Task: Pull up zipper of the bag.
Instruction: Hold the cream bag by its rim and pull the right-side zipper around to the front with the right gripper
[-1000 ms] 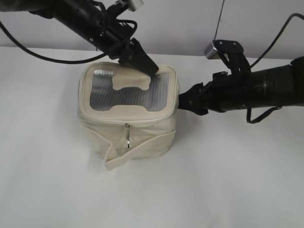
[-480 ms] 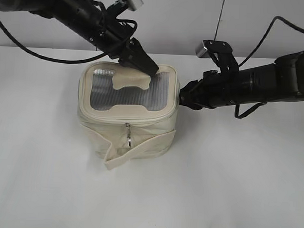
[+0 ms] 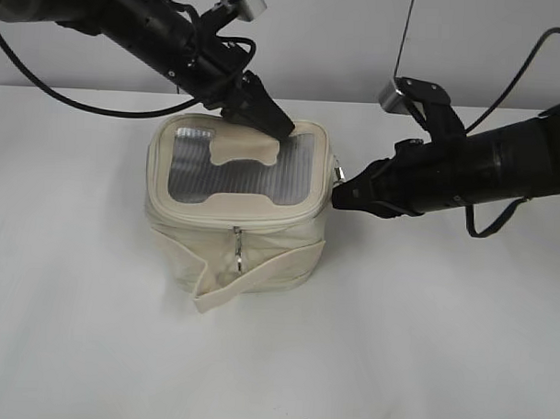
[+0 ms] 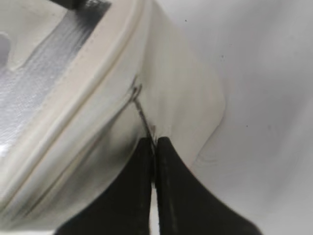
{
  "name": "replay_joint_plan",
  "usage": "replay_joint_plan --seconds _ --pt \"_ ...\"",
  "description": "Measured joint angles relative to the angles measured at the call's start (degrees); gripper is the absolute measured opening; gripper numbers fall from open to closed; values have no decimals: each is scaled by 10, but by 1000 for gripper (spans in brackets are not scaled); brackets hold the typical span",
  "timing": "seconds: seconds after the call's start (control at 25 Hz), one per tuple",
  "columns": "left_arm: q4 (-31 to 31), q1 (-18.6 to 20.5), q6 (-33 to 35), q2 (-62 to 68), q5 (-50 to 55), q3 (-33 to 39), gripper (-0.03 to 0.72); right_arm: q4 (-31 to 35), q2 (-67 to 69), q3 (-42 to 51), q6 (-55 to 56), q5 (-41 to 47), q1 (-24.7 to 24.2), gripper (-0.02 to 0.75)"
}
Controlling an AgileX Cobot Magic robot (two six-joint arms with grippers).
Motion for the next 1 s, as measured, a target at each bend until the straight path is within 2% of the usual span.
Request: replay_joint_plan --seconds 0.32,0.56,0.76,1.0 --pt "1 -2 -22 0 -9 0 34 -44 -103 88 33 -22 -1 8" --pt "2 -4 -57 0 -23 0 34 -76 -123 109 61 58 6 8" --pt "3 -5 -81 0 -35 1 34 -105 -124 109 105 63 65 8" --pt "9 -15 -99 0 -47 1 34 -38 -122 96 112 -26 178 8"
